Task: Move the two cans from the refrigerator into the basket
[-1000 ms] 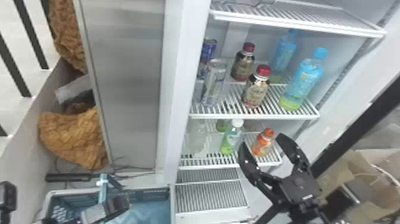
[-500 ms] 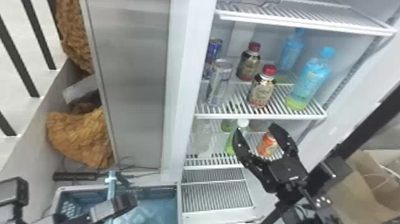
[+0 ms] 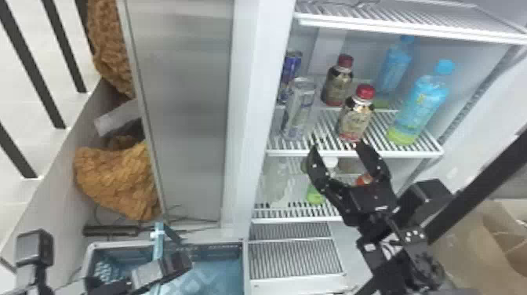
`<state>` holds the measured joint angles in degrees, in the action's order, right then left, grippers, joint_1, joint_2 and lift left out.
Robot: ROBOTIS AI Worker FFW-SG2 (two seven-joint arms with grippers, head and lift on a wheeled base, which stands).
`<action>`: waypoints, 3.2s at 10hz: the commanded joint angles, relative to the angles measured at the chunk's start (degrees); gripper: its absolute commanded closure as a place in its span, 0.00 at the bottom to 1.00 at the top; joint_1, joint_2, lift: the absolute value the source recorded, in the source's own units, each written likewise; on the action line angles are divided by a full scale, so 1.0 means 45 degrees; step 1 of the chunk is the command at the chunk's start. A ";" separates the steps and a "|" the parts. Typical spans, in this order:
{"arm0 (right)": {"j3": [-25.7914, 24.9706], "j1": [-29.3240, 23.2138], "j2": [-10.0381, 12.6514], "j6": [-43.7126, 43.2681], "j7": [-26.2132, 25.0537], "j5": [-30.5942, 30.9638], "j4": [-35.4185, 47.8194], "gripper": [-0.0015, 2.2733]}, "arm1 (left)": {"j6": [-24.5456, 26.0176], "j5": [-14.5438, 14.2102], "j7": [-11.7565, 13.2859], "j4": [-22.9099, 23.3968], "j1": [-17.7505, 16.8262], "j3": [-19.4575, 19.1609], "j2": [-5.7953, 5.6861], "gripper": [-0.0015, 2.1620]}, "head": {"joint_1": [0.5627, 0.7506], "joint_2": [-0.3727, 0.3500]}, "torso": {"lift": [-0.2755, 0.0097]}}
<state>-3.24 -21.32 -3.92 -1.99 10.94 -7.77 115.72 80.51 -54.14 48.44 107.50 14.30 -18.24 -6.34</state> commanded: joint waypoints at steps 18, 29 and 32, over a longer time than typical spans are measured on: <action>0.2269 0.5457 -0.0535 0.0598 -0.0751 -0.0153 -0.4793 0.06 | -0.0017 -0.0157 -0.0003 -0.0156 -0.0084 0.0219 -0.0134 0.55 | 0.70 0.40 | 0.86; 0.1812 0.2676 -0.0906 0.1598 -0.1415 -0.0051 -0.0637 0.57 | -0.0080 -0.0182 -0.0003 -0.0187 -0.0022 0.0194 -0.0055 0.55 | 0.70 0.37 | 0.86; 0.1761 0.0363 -0.1297 0.2535 -0.1415 -0.1042 0.2019 0.57 | -0.0080 -0.0182 -0.0003 -0.0187 -0.0022 0.0194 -0.0036 0.55 | 0.70 0.36 | 0.86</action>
<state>4.69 -17.93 -9.46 8.38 4.60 -11.80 122.94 80.15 -55.00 48.43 106.66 14.17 -17.37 -6.51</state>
